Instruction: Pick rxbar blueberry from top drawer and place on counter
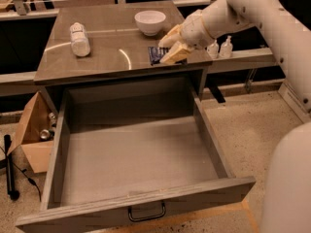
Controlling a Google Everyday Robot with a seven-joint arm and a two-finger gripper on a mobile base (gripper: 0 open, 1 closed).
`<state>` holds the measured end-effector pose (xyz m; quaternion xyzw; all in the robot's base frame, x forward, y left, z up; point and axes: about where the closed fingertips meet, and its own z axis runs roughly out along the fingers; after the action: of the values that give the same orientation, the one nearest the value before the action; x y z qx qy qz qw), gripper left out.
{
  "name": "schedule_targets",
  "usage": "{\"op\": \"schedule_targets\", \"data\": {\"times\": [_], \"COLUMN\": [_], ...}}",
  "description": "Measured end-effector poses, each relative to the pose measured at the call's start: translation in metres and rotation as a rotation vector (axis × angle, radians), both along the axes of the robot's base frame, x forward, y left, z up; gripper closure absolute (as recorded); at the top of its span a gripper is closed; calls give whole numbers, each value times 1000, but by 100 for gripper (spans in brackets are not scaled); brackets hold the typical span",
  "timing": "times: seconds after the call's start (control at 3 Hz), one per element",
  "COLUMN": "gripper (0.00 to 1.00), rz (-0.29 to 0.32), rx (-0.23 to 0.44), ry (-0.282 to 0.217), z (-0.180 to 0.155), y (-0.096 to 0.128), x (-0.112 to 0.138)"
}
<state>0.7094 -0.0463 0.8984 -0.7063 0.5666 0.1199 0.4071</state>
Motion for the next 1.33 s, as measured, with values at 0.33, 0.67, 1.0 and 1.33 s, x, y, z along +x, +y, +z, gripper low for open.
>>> {"op": "schedule_targets", "data": {"times": [0.33,0.67,1.0,1.33], "gripper": [100,100,98,77], "rz": [28,49,33,11], "rx": [4,4,40,49], "ry": [-15,-15,10,28], "z": [5,8,5,-3], "y": [18,37,60,75], "x": [21,42,69,86]}}
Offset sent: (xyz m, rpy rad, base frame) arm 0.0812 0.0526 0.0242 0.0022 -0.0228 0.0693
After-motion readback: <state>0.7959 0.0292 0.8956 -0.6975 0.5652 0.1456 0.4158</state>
